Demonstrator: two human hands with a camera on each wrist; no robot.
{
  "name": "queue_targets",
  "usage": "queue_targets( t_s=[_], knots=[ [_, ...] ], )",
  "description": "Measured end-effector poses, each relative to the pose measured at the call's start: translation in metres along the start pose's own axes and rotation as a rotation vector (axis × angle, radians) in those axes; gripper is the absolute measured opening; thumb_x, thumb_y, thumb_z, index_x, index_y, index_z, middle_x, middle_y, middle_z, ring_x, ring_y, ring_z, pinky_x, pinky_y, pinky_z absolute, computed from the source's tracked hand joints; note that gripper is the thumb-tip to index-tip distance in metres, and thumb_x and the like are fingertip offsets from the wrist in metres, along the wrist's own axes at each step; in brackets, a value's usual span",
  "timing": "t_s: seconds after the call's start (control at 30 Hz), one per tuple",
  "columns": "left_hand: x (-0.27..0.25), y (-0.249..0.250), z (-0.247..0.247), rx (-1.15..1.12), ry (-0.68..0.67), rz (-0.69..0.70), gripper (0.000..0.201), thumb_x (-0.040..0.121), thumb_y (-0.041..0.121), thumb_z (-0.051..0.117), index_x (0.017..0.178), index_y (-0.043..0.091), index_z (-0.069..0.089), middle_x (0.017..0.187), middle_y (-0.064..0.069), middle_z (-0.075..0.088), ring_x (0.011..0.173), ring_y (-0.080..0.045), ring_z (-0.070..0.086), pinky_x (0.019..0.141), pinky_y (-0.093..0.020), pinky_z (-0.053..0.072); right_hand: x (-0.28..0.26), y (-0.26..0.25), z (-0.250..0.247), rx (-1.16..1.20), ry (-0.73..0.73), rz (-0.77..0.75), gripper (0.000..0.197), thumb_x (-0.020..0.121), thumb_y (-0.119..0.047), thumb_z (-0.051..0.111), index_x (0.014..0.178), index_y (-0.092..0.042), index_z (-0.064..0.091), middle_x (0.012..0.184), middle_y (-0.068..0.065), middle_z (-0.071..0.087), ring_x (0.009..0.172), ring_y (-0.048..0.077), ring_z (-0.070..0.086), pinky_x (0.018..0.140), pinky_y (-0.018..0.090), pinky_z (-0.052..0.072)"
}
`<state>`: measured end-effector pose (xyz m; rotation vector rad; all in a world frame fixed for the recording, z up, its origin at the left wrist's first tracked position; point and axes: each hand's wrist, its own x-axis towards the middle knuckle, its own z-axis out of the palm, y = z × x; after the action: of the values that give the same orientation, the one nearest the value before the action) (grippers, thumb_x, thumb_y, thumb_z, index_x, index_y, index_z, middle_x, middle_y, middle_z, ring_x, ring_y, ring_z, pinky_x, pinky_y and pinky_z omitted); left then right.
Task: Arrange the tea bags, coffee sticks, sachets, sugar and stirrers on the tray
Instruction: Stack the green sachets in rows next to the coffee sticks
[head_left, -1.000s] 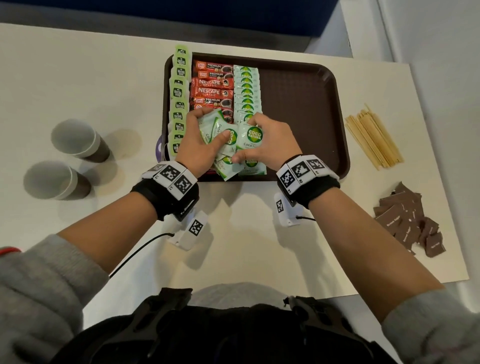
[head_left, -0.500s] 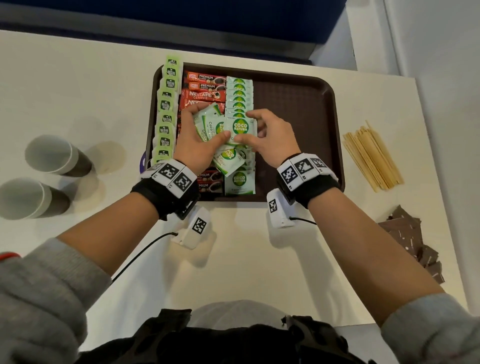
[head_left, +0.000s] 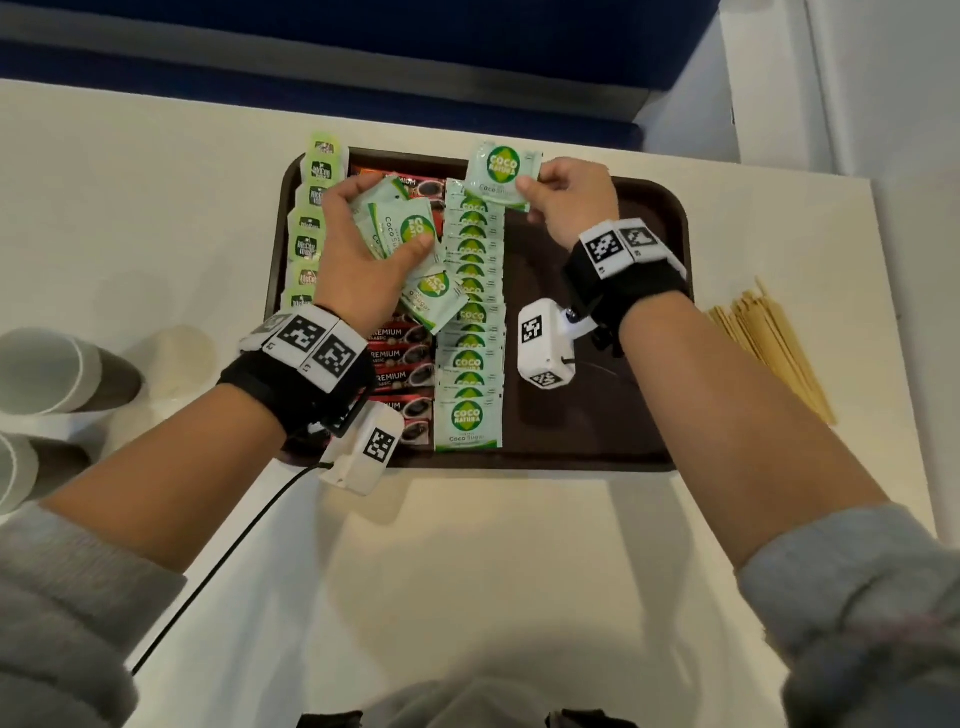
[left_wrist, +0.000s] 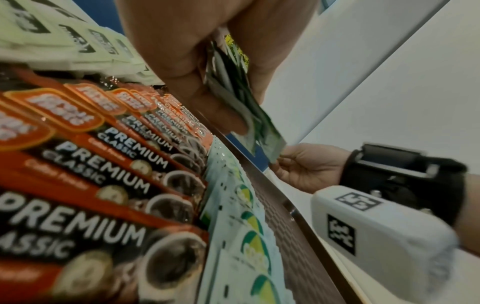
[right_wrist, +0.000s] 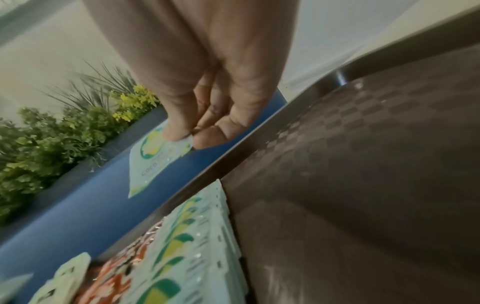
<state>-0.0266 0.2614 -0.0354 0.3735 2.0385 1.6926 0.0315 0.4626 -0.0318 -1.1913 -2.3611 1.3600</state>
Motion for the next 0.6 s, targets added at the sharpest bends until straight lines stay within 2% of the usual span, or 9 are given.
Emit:
queue_targets(
  t_s=[0.1, 0.2, 0.3, 0.37, 0.47, 0.6],
  knots=[
    [0.003, -0.001, -0.001, -0.026, 0.002, -0.007, 0.055, 0.082, 0.005, 0.070, 0.121, 0.021, 0.034, 0.124, -0.006, 0.052, 0.105, -0.015, 0.063, 0.088, -0.034, 0.056, 0.021, 0.002, 0.011, -0.027, -0.015, 0.043, 0.013, 0.091, -0.022, 0.061, 0.095, -0.010, 0.059, 0.091, 0.006, 0.070, 0.058, 0.005, 0.057, 0.072, 0.023, 0.052],
    [0.004, -0.003, -0.001, -0.044, -0.008, -0.018, 0.055, 0.082, 0.005, 0.071, 0.120, 0.022, 0.034, 0.125, -0.008, 0.052, 0.107, -0.017, 0.063, 0.089, -0.037, 0.056, 0.031, 0.003, 0.019, -0.038, -0.024, 0.067, 0.016, 0.089, -0.020, 0.063, 0.099, -0.009, 0.058, 0.098, 0.008, 0.071, 0.073, 0.015, 0.063, 0.081, 0.032, 0.055],
    [0.004, -0.005, -0.002, -0.054, -0.011, -0.028, 0.055, 0.082, 0.006, 0.071, 0.120, 0.022, 0.034, 0.123, -0.008, 0.053, 0.105, -0.017, 0.063, 0.090, -0.040, 0.055, 0.036, 0.004, 0.025, -0.062, -0.054, 0.073, 0.017, 0.088, -0.020, 0.065, 0.102, -0.010, 0.059, 0.097, 0.008, 0.070, 0.087, 0.021, 0.066, 0.087, 0.037, 0.053],
    [0.005, -0.007, -0.002, -0.055, -0.023, -0.036, 0.056, 0.082, 0.008, 0.071, 0.121, 0.022, 0.034, 0.124, -0.010, 0.054, 0.106, -0.019, 0.063, 0.090, -0.042, 0.055, 0.037, 0.004, 0.026, -0.095, -0.079, 0.059, 0.018, 0.088, -0.021, 0.065, 0.102, -0.012, 0.059, 0.097, 0.006, 0.071, 0.090, 0.020, 0.066, 0.089, 0.037, 0.053],
    [0.003, -0.008, -0.002, -0.063, -0.040, -0.046, 0.058, 0.079, 0.013, 0.073, 0.122, 0.021, 0.035, 0.124, -0.012, 0.054, 0.107, -0.020, 0.063, 0.091, -0.044, 0.054, 0.037, 0.002, 0.026, -0.138, -0.127, 0.034, 0.016, 0.087, -0.023, 0.066, 0.099, -0.014, 0.061, 0.098, 0.004, 0.071, 0.083, 0.014, 0.062, 0.087, 0.034, 0.053],
    [0.003, -0.006, -0.001, -0.064, -0.050, -0.048, 0.061, 0.073, 0.023, 0.073, 0.121, 0.021, 0.035, 0.124, -0.014, 0.054, 0.107, -0.022, 0.063, 0.091, -0.046, 0.054, 0.036, 0.002, 0.026, -0.144, -0.123, 0.034, 0.014, 0.085, -0.024, 0.069, 0.094, -0.016, 0.061, 0.097, 0.002, 0.071, 0.084, 0.013, 0.064, 0.086, 0.032, 0.053]
  ],
)
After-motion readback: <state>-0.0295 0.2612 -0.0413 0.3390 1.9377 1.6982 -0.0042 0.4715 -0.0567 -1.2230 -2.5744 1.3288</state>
